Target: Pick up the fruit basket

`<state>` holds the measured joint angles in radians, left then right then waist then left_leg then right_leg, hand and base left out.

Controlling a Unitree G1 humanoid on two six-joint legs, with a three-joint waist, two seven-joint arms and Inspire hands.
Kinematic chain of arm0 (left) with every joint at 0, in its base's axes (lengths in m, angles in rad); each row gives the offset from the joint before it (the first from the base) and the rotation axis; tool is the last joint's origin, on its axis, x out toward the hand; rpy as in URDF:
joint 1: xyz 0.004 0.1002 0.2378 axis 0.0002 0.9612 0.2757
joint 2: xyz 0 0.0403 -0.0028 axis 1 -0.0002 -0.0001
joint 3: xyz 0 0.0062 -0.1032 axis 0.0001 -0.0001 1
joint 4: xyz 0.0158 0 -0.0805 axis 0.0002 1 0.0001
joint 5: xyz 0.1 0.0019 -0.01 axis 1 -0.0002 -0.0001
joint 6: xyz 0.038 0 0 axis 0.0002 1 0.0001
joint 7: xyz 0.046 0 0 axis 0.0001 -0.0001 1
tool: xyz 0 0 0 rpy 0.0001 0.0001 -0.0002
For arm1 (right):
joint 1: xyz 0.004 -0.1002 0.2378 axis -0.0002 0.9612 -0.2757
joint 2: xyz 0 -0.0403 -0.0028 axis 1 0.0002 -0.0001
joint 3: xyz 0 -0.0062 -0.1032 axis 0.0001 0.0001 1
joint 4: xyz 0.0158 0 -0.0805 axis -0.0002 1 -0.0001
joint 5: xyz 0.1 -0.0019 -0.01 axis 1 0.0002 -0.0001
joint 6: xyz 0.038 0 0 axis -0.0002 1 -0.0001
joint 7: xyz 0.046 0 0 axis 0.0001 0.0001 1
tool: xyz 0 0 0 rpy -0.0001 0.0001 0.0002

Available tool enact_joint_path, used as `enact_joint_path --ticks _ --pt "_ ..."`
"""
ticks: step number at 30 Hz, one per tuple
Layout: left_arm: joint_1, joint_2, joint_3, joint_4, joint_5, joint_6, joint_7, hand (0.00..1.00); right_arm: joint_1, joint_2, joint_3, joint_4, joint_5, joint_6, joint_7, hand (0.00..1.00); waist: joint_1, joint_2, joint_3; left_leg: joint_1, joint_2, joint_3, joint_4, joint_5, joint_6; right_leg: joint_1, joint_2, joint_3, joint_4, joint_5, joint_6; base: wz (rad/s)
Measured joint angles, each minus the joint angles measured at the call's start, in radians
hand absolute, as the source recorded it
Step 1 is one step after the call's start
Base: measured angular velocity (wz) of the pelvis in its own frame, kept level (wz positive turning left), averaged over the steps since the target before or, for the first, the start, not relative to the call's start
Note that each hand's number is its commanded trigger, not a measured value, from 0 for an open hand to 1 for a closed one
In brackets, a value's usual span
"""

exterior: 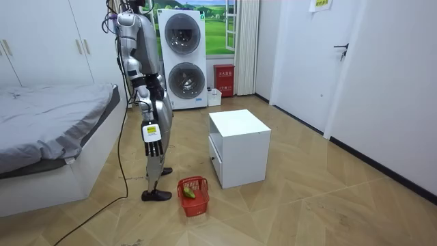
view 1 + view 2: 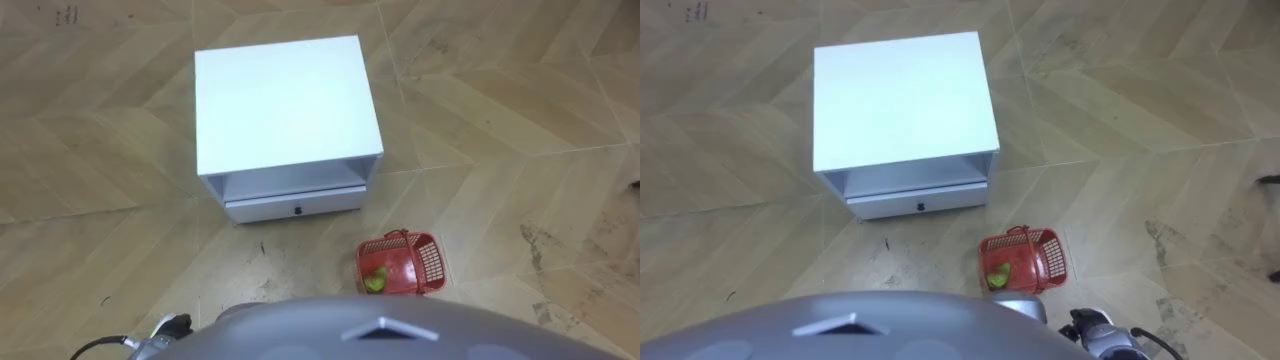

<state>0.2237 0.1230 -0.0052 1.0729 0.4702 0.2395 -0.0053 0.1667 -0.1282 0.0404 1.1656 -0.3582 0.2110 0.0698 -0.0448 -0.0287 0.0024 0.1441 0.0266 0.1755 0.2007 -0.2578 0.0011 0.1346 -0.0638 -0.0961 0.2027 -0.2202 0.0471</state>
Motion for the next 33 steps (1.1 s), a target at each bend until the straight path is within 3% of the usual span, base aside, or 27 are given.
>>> enact_joint_path --ticks 33 --pt "0.012 -0.010 -0.001 0.015 -0.008 -0.005 -0.006 0.00 -0.008 0.000 0.013 0.032 0.032 0.001 0.005 0.00 0.005 -0.001 0.0004 0.005 -0.003 -0.011 0.002 0.000 0.000 0.007 -0.005 -0.012 0.004 0.000 0.000 0.01"
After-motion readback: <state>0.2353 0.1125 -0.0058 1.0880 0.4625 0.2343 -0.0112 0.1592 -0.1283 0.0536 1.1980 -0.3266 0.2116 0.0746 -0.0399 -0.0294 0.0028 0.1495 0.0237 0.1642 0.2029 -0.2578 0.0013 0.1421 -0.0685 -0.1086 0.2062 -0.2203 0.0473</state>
